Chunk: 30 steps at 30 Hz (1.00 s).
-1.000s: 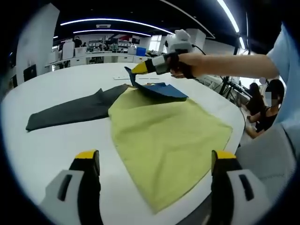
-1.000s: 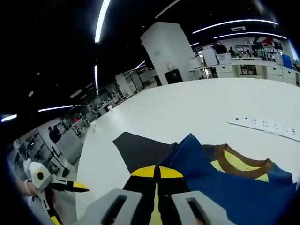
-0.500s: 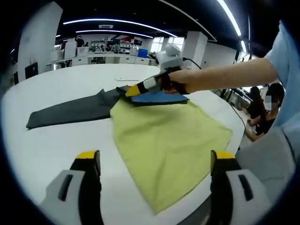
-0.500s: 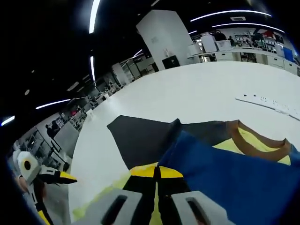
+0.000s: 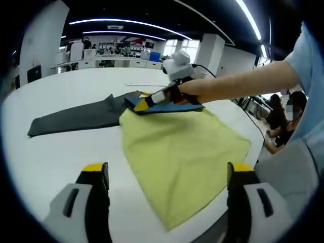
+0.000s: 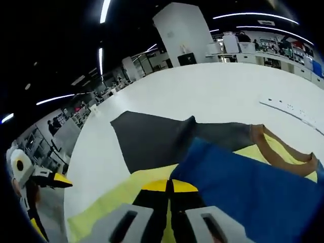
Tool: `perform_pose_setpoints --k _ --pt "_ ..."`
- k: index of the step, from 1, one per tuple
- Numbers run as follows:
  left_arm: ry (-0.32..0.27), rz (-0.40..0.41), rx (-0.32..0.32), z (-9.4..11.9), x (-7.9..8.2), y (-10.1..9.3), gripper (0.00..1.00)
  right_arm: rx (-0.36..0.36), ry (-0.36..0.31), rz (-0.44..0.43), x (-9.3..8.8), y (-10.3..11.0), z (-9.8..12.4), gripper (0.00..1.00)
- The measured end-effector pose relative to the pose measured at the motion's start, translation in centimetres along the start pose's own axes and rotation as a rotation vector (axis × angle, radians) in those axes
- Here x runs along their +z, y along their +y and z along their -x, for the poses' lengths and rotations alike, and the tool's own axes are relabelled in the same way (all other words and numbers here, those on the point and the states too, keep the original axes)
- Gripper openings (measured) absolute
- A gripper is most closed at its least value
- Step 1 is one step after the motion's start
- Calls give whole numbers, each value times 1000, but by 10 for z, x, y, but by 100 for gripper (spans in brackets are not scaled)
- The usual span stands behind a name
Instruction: Fold the garment on the visible template until the final outline fits inside the template.
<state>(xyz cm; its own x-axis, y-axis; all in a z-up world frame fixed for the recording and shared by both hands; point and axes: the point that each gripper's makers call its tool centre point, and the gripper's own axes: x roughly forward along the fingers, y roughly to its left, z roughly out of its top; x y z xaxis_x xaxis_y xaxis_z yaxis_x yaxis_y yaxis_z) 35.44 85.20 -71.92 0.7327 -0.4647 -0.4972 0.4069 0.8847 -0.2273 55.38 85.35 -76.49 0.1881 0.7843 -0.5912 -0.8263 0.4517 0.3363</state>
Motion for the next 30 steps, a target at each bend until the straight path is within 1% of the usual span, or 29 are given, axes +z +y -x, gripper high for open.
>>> perform_pose_setpoints --k 2,4,5,6,9,15,16,20,24,27,30 --pt "1 2 2 0 0 1 94 2 7 21 -1 2 0 0" --pt "-4 2 5 0 1 2 95 6 2 59 1 5 2 0" --pt "-6 4 5 0 1 2 94 7 5 60 1 5 2 0" --pt "-6 5 4 0 1 2 94 13 2 66 1 6 3 1" --pt "-1 2 2 0 0 1 95 15 -14 83 4 9 9 8" --pt "5 -1 -5 -1 -1 -1 96 7 -37 143 6 13 21 31" --pt "4 0 -5 -1 -1 -1 96 5 -40 151 6 12 23 36" --pt "-9 12 -10 0 1 -2 96 -9 -55 179 7 11 33 50" --pt "-5 10 -13 0 0 -3 96 -29 -55 191 4 7 41 63" --pt "-4 11 -13 0 0 -3 96 -43 -57 173 2 2 48 73" --pt "-8 15 -12 0 1 -2 97 -58 -60 176 2 -1 56 80"
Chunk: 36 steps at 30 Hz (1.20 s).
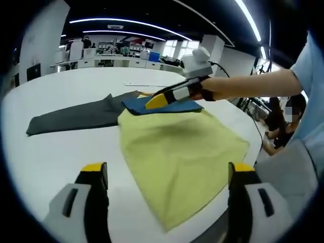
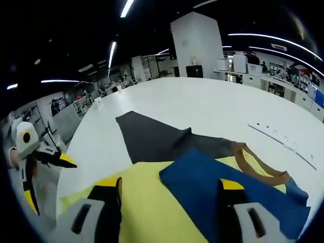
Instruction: Fold the garment on the visible template until the final outline fits inside the template.
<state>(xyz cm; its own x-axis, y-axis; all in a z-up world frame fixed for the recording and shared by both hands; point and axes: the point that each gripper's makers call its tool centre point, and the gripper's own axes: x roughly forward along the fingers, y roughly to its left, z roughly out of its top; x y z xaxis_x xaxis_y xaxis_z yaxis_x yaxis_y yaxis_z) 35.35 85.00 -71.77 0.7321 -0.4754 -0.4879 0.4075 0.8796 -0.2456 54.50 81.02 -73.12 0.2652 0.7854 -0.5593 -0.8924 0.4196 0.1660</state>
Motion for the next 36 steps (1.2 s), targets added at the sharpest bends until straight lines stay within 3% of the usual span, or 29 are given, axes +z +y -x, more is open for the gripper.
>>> perform_pose_setpoints --k 3,13,26,36 --pt "-9 9 2 1 1 1 97 -17 3 -1 -2 -3 7 89" --pt "-10 12 1 0 1 1 97 -49 -4 3 -5 -11 22 100" --pt "-50 76 -5 1 6 2 99 -73 -39 -36 -4 -17 52 100" --pt "-60 121 -28 0 6 -1 99 -89 -89 -52 -12 -17 96 98"
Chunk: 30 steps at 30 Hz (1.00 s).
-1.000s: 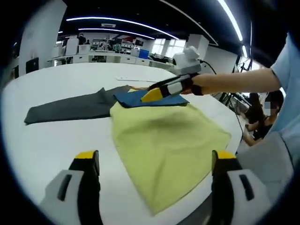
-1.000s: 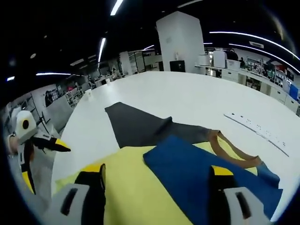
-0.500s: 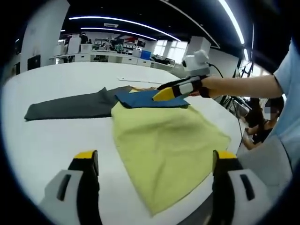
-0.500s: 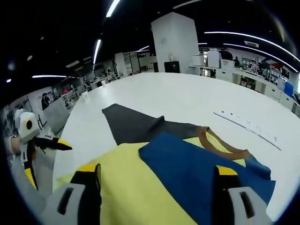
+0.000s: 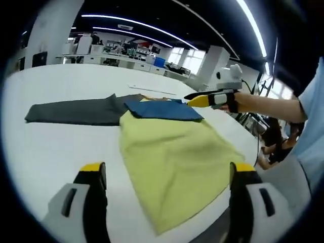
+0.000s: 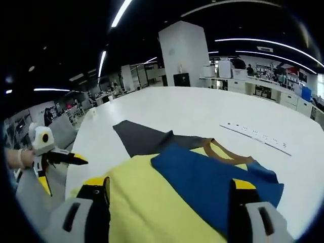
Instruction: Fold the garment on the visible template until the final outline fits inside the template.
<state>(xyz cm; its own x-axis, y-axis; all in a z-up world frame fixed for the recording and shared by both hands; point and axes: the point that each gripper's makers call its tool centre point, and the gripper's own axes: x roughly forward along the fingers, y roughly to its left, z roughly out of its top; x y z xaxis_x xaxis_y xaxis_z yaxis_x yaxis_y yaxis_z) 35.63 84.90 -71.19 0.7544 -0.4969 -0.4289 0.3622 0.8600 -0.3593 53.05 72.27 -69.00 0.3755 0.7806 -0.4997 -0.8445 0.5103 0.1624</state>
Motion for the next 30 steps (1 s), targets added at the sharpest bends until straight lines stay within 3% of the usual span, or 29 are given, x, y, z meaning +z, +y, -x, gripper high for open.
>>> perform_pose_setpoints --k 6,15,20,30 --pt "-1 -13 9 2 9 5 99 -37 -11 -4 -10 -13 26 98" --pt "11 -66 42 8 27 27 99 -88 -27 -27 -26 -29 58 97" --pt "7 -83 74 13 40 45 99 -99 -24 -32 -30 -32 62 96" --pt "-7 -96 92 18 55 64 96 -119 -33 -72 -32 -38 65 95"
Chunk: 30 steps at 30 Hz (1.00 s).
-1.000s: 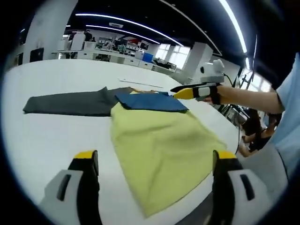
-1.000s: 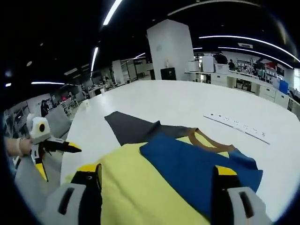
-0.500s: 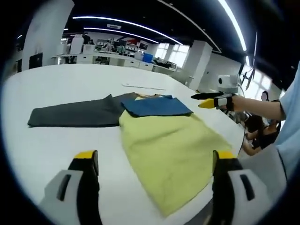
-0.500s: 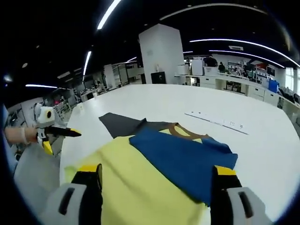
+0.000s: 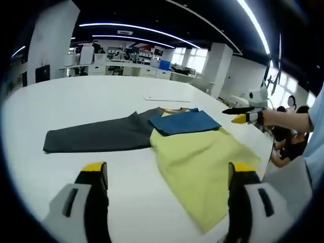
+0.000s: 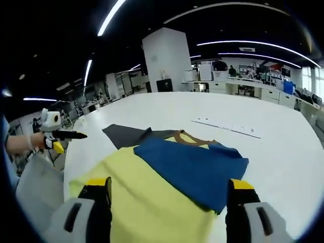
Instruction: Fold the garment on the visible template until the final outline fits inside the template.
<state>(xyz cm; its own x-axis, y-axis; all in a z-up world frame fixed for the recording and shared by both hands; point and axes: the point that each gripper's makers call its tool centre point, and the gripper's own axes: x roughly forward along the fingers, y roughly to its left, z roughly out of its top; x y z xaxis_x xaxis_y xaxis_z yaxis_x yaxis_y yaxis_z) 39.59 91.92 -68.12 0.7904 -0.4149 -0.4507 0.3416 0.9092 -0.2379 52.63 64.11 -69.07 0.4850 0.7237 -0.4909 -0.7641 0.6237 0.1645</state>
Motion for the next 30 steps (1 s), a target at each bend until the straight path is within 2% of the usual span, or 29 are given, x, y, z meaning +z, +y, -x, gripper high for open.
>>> perform_pose_setpoints --k 7,15,18,22,25,27,28,30 --pt "14 -16 44 1 4 32 92 -14 5 -13 -7 -3 7 95" --pt "20 11 188 6 10 98 85 -34 12 -46 -21 -6 19 96" --pt "8 42 218 5 12 120 84 -43 11 -56 -25 -5 24 96" --pt "31 39 271 5 15 150 79 -59 19 -68 -32 -5 33 96" --pt "6 86 318 7 21 176 74 -72 19 -75 -36 -4 44 96" --pt "12 107 346 9 19 188 68 -81 30 -77 -42 -5 49 96" --pt "8 133 383 11 16 200 64 -82 38 -69 -46 -5 51 96" --pt "-34 198 426 14 17 215 59 -106 75 -57 -57 -10 53 97"
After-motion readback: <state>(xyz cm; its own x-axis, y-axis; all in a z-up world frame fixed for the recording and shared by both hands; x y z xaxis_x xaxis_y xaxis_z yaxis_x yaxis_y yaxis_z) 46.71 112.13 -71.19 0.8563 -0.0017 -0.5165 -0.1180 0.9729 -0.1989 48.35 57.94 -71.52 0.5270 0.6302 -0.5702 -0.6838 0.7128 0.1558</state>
